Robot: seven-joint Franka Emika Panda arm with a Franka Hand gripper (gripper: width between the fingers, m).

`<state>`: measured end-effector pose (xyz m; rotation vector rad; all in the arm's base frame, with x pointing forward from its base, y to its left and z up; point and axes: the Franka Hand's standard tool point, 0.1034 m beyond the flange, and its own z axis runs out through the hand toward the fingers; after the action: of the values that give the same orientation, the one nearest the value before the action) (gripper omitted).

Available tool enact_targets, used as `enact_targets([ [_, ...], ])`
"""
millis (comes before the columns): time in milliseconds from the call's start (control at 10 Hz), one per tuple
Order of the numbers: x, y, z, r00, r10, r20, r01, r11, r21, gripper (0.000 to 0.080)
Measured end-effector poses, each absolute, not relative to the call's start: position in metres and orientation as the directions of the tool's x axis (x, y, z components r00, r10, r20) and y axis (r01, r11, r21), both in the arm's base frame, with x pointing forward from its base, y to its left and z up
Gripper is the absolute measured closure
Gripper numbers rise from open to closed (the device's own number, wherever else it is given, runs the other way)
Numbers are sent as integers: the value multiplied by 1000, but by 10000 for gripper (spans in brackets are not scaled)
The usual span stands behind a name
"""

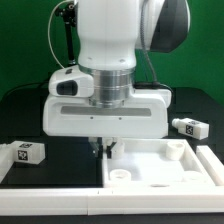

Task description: Assemble one leg

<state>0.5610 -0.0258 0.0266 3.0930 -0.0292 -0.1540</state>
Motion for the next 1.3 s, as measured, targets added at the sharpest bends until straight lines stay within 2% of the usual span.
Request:
enact_targets([
  [500,561,-20,19,996,-39,-85,-35,-998,51,745],
  [600,561,-20,19,996,-39,-85,-35,-998,51,691],
  [700,561,-20,19,996,-39,-85,-35,-998,51,691],
  [800,560,-20,20,995,-41,-91,-36,-998,51,484],
  [900,556,-17,27,992,-47,-117,-42,-998,46,348],
  [1000,555,-9,36,993,-44,-113,-40,-998,41,348],
  [1100,550,6,45,992,-34,-119,-30,-999,37,199],
  [1200,549,22,58,992,7,-124,11,-999,37,165],
  [1300,552,31,66,994,23,-109,26,-999,33,165],
])
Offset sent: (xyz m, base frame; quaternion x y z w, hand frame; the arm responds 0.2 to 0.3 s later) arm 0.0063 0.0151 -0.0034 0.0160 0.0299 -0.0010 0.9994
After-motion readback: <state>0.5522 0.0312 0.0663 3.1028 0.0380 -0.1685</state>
